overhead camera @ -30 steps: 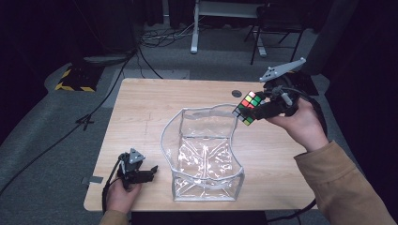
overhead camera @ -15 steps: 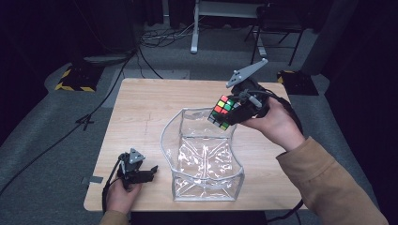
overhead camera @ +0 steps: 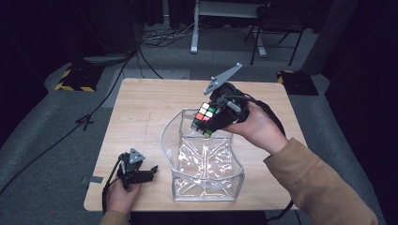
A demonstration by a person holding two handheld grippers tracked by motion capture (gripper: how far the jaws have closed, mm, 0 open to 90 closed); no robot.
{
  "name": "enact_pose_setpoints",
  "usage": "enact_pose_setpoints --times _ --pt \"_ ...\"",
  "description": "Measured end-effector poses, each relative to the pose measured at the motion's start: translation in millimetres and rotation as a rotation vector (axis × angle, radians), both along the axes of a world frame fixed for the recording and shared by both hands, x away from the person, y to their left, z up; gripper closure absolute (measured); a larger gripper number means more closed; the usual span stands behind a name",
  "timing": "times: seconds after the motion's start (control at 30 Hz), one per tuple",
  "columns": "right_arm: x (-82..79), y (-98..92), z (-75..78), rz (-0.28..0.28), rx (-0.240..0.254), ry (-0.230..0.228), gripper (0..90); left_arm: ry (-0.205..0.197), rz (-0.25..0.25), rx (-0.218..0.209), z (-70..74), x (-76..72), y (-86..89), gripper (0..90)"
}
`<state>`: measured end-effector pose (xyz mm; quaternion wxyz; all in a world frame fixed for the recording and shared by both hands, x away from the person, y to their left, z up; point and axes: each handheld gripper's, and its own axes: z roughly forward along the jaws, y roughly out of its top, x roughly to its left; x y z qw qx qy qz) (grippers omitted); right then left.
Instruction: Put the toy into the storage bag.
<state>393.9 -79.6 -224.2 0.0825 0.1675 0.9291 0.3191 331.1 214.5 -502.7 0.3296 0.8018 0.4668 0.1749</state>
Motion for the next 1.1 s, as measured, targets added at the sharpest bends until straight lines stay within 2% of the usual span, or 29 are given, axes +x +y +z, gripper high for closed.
enact_pose_setpoints --times 0.17,0.2,0.3,0.47,0.57,0.8,0.9,0.93,1.1 --pt "-3.2 17.0 -9.5 0.055 -0.032 -0.003 33.9 -0.002 -0.002 0.003 0.0 0.1 0.2 20.8" --pt "-6.1 19.5 -10.4 0.036 -0.048 0.016 33.9 -0.001 0.0 0.002 0.0 0.1 0.1 20.8" --pt "-9.0 29.6 -18.0 0.063 -0.081 0.008 33.9 -0.002 -0.001 0.003 0.0 0.1 0.2 20.8" --pt "-11.4 40.2 -28.5 0.089 -0.112 0.027 33.9 0.0 -0.002 0.0 0.0 0.1 0.1 20.8" --pt "-10.8 46.8 -40.0 0.086 -0.133 0.075 33.9 -0.001 0.0 0.002 0.0 0.1 0.1 20.8" --pt "-15.3 59.5 -58.5 0.121 -0.193 0.114 33.9 -0.001 0.0 0.002 0.1 0.0 0.1 20.8" --pt "-17.2 64.5 -65.9 0.14 -0.217 0.146 33.9 0.0 -0.002 0.002 0.1 0.1 0.1 20.8" --pt "-18.5 67.2 -70.2 0.161 -0.241 0.149 33.9 -0.001 -0.001 0.003 0.1 0.1 0.2 20.8" --pt "-20.4 72.2 -77.9 0.166 -0.268 0.164 33.9 -0.001 0.0 0.002 0.1 0.0 0.1 20.8"
